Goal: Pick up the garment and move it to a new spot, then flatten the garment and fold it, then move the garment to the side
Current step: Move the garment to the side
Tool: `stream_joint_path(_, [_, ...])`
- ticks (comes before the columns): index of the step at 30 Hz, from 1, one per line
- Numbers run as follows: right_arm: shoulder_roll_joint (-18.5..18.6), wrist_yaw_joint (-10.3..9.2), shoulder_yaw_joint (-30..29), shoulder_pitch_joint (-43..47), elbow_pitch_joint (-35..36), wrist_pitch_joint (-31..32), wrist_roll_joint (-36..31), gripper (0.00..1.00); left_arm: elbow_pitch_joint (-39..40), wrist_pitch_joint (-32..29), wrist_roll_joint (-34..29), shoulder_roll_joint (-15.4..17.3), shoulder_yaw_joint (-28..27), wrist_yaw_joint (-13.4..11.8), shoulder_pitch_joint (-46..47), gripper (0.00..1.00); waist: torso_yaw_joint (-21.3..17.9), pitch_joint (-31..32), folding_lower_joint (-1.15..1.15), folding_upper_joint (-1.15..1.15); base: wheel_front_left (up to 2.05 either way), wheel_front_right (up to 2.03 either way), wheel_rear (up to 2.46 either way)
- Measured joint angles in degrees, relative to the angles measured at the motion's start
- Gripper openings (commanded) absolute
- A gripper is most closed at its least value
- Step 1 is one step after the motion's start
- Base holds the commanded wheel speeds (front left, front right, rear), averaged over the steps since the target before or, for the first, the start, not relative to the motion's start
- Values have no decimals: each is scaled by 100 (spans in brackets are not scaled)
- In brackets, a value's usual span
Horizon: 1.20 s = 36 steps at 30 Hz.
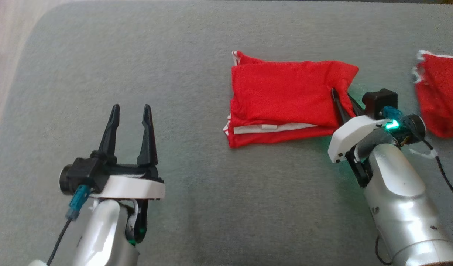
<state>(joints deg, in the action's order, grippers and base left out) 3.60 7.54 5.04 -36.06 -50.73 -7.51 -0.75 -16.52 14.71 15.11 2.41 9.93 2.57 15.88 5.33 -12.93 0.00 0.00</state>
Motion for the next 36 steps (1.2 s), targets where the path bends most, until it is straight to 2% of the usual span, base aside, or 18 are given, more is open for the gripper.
stream_joint_path(7, [22,0,68,175,738,171,-842,0,38,0,-75,1,43,-3,-217,100,-536,201,0,0,0,0,0])
stream_joint_path(12, [346,0,189,168,1149,468,-1057,0,86,0,-120,1,85,3,-214,100,-807,190,0,0,0,0,0])
stream_joint_path(18, [1308,0,178,73,1415,876,-1066,0,101,0,-168,2,57,57,-182,100,-958,-56,0,0,0,0,0])
stream_joint_path(26, [2410,0,-29,-369,1191,1089,-948,0,94,0,-216,1,-25,155,67,100,-939,-378,1,0,0,0,0])
stream_joint_path(30, [2561,0,-236,-488,1089,1105,-948,0,83,0,-270,2,-75,202,88,100,-882,-497,1,0,0,0,0])
stream_joint_path(36, [2581,0,-582,-580,921,1096,-951,0,69,0,-308,1,-148,253,170,100,-807,-592,1,0,0,0,0])
